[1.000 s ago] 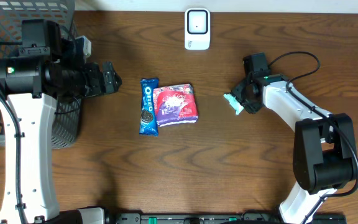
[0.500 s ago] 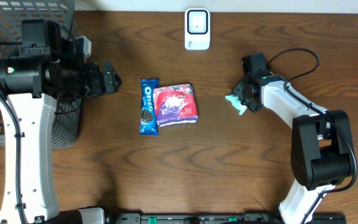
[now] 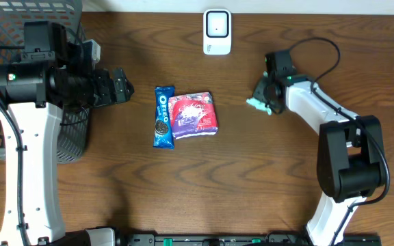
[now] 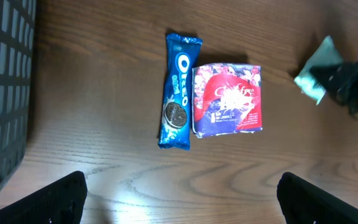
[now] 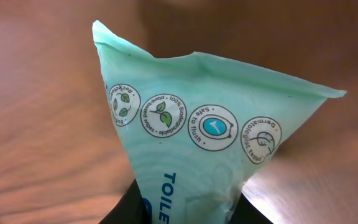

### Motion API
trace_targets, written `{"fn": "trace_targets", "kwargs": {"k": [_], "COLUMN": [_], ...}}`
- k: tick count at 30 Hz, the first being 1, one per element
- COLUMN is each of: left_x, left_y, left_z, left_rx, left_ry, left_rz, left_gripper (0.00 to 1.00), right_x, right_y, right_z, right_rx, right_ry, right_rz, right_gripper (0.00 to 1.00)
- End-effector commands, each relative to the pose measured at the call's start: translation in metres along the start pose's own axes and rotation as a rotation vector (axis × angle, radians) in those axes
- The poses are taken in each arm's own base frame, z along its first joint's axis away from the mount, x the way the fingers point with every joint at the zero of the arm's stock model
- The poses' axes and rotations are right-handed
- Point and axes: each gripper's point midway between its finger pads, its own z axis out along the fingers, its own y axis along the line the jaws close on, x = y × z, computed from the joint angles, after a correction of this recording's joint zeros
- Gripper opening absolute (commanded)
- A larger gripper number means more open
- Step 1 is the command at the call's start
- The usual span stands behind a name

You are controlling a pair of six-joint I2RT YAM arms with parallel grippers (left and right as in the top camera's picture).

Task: Scan the item barcode
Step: 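Lift the wipes pack up to the white scanner window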

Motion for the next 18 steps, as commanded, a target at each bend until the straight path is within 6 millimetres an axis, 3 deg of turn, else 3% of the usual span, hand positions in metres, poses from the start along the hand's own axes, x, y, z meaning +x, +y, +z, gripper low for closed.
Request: {"fn": "trace_targets", "kwargs": {"k": [1, 7, 11, 18], "left_x": [0.0, 0.0, 0.0, 0.0], "left_y": [0.001, 0.001, 0.001, 0.001], "left_z": [0.001, 0.001, 0.001, 0.001], "left_rx": [-0.006, -0.006, -0.006, -0.006], "left_ry": [0.002, 0.002, 0.002, 0.002], "left_rz": [0.014, 0.014, 0.014, 0.014], "left_gripper": [0.98, 0.98, 0.98, 0.98], "right_x": [-0.035, -0.073, -0.083, -0.09], "right_y": [0.047, 0.107, 0.139, 0.185], "right_z": [-0.025, -0.051, -0.066, -0.078], "right_rx": [-0.111, -0.277, -0.386, -0.541], "right_ry": [-0.105, -0.309, -0.388, -0.506], "right_rz": [-0.158, -0.221, -0.215, -0.17], "right_gripper": [0.14, 0.17, 0.1, 0.12]}}
